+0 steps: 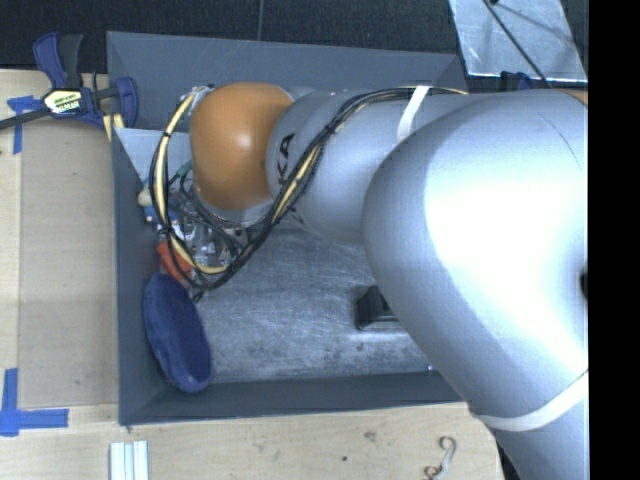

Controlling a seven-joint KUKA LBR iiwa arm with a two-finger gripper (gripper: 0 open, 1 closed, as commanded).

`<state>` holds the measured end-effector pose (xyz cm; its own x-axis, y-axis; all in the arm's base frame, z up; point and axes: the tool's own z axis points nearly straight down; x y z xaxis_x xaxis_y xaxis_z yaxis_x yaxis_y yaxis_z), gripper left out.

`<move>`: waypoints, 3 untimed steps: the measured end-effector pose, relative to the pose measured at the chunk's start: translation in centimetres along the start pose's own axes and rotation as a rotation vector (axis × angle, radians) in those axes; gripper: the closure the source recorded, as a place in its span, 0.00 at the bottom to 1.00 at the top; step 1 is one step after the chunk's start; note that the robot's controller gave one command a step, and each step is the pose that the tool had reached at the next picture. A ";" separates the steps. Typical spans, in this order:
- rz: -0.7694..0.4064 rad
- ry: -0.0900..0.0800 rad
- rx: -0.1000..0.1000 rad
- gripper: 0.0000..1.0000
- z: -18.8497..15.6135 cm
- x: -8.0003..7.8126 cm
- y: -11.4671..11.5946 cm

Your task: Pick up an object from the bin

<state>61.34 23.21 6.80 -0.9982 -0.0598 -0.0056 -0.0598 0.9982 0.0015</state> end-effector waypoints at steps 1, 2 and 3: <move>-0.512 0.007 0.011 0.00 -3.3 0.6 0.6; -0.884 -0.001 -0.001 0.00 -4.8 -1.2 1.2; -0.944 0.006 0.002 0.00 -0.1 -0.9 0.9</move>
Offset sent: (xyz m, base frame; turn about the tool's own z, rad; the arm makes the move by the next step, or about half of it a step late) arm -0.0100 0.0128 0.0320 -0.5186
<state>62.15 24.18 6.91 -0.5375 -0.8432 0.0016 -0.8432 0.5375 -0.0027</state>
